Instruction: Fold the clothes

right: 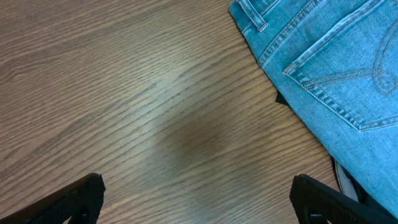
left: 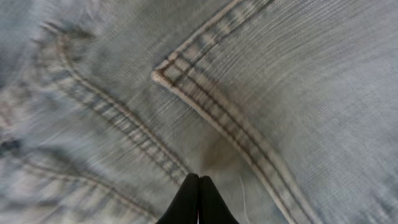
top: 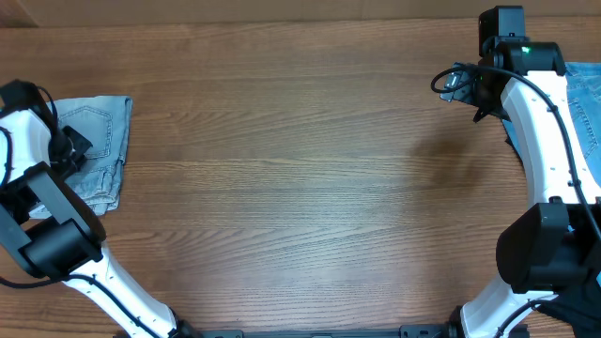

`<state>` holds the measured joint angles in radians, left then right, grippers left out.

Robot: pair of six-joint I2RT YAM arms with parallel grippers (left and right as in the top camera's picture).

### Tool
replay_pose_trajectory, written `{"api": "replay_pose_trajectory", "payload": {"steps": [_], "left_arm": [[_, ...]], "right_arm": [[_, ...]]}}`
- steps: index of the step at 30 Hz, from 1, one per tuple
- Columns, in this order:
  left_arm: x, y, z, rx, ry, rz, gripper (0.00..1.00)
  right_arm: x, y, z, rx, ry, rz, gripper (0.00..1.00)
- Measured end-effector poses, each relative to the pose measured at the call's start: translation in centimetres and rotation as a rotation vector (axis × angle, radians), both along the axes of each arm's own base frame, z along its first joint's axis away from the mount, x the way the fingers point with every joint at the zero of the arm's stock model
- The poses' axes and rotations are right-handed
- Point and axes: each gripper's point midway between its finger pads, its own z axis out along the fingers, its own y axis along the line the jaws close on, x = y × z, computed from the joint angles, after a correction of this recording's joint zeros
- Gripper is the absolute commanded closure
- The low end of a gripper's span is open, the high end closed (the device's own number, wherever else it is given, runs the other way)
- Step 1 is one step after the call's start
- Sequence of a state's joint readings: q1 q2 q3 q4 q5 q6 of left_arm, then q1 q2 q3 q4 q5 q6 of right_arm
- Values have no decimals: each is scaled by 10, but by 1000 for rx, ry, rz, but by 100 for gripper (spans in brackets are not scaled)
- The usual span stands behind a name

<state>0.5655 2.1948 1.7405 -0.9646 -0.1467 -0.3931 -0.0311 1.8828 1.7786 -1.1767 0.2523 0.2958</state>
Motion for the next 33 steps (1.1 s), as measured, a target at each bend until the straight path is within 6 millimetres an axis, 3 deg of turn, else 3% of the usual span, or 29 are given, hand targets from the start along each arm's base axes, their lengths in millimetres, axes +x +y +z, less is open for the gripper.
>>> {"api": "replay_pose_trajectory", "payload": {"steps": [3,6,10,15,20,22,23,25,26,27,28,30,32,33], "left_arm": [[2,4,-26,39,-37,-6,96],[2,6,-26,82,-67,-22,96],[6,28,-23,167,-91,-60,96],[-4,62,-22,214,-111,-65,96],[-6,63,-21,197,-99,-91,96],[3,59,2,121,-108,-99,96],[14,58,27,92,-134,-97,91],[59,59,103,147,-300,-136,75],[77,50,133,165,-370,-166,44],[99,30,160,171,-446,-216,0],[119,4,176,166,-496,-269,0],[156,-61,184,119,-560,-376,0],[174,-118,184,68,-577,-461,0],[177,-130,184,59,-579,-482,0]], "right_arm": [[0,0,0,0,1,0,0],[0,0,0,0,1,0,0],[0,0,0,0,1,0,0],[0,0,0,-1,1,-1,0],[0,0,0,-2,0,-1,0],[0,0,0,-2,1,-1,0],[0,0,0,-3,0,-1,0],[0,0,0,-2,1,-1,0],[0,0,0,-2,1,-1,0],[0,0,0,-2,1,-1,0],[0,0,0,-2,0,-1,0],[0,0,0,-2,2,-1,0],[0,0,0,-2,1,0,0],[0,0,0,-2,1,-1,0]]}}
